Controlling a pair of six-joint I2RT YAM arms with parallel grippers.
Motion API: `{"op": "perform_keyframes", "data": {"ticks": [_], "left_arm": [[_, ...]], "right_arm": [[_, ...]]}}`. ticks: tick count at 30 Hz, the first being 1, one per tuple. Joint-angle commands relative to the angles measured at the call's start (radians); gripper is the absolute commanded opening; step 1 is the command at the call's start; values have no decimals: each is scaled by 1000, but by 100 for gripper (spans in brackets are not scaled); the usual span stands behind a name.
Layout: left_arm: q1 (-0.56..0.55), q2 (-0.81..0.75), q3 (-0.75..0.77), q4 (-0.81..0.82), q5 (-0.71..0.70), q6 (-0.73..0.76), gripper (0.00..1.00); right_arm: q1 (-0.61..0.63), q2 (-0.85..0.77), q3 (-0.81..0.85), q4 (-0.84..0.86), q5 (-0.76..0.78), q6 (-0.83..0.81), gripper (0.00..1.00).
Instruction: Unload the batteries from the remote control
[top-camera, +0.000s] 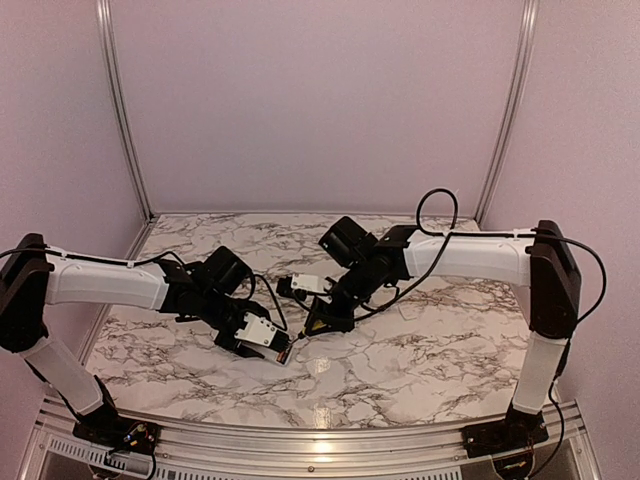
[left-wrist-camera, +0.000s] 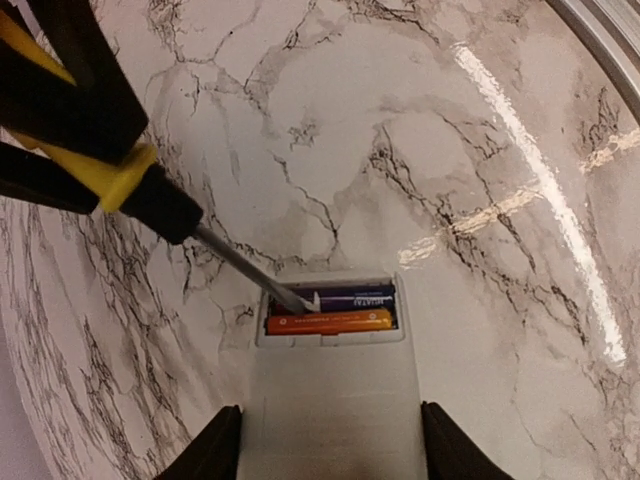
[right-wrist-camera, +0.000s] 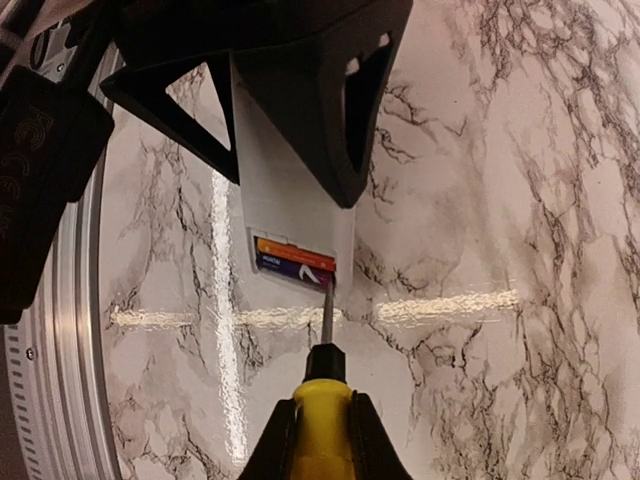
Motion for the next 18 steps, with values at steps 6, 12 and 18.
{"op": "perform_keyframes", "data": {"ticks": [6,12,18], "left_arm": [[25,11,98,178,-58,23,0],[27,10,102,149,-68,27,0],[28,-15,84,114,-50,-12,0]], "right_arm": [[65,4,9,-13,-204,-22,0],[60,-30,-31,11,-143,-14,0],[6,-150,-149,94,-75,52,0]]}}
